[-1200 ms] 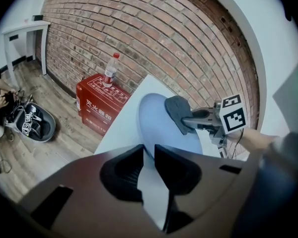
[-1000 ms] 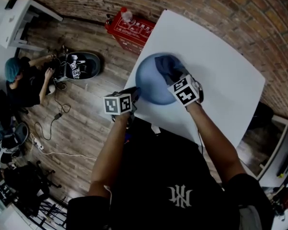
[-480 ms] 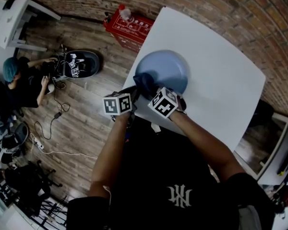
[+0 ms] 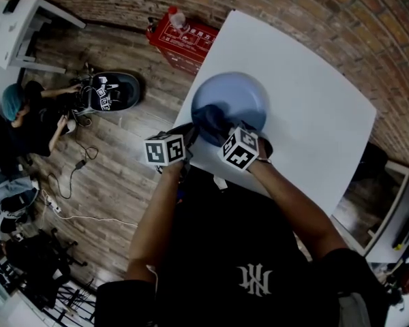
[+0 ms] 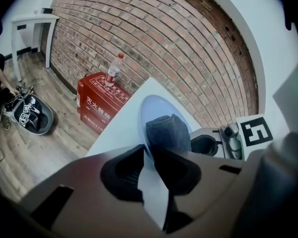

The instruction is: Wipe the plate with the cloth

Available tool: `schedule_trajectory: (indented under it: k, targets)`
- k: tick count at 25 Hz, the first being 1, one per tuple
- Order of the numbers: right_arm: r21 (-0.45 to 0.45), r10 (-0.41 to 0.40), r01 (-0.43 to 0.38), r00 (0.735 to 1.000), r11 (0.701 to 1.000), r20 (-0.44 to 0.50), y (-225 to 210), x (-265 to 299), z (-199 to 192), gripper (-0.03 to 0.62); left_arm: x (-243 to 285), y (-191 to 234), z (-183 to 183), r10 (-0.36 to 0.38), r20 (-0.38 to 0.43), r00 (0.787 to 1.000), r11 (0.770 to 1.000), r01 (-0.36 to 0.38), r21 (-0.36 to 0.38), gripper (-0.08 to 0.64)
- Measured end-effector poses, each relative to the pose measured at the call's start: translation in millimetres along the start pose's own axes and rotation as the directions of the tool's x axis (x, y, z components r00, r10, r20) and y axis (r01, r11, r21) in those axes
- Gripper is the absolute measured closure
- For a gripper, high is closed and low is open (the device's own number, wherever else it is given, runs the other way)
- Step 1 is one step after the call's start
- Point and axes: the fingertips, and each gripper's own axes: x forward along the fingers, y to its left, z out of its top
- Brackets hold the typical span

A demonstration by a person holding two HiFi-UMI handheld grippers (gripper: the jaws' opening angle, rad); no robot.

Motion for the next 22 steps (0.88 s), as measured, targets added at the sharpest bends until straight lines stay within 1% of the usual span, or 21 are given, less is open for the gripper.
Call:
schedule_trajectory:
  k: [3,9,15,22]
  targets:
    - [-0.012,-0.038,0.037,0.999,0.999,-0.024,-14,-5,-8,0.511,0,0,0,0.0,0.0,1.0,1.0,0.0,-0.001,0.494]
    - [0.045,-0.111,0.114,0.992,0.993,-0.056,-53,-17,-29,0.511,1,0,0,-0.001,0.002,1.0,1.0,0.001,0.002,0.494]
    - [0.074,-0.166,0.172,0.983,0.982,-0.079,-81,-26,-43,0.511,1,-1,-1,-0.001,0.003,1.0,1.0,0.001,0.002,0.494]
    - [0.123,-0.244,0.257,0.963,0.958,-0.115,-113,-36,-58,0.511,1,-1,0,0.001,0.005,1.0,1.0,-0.001,0.0,0.494]
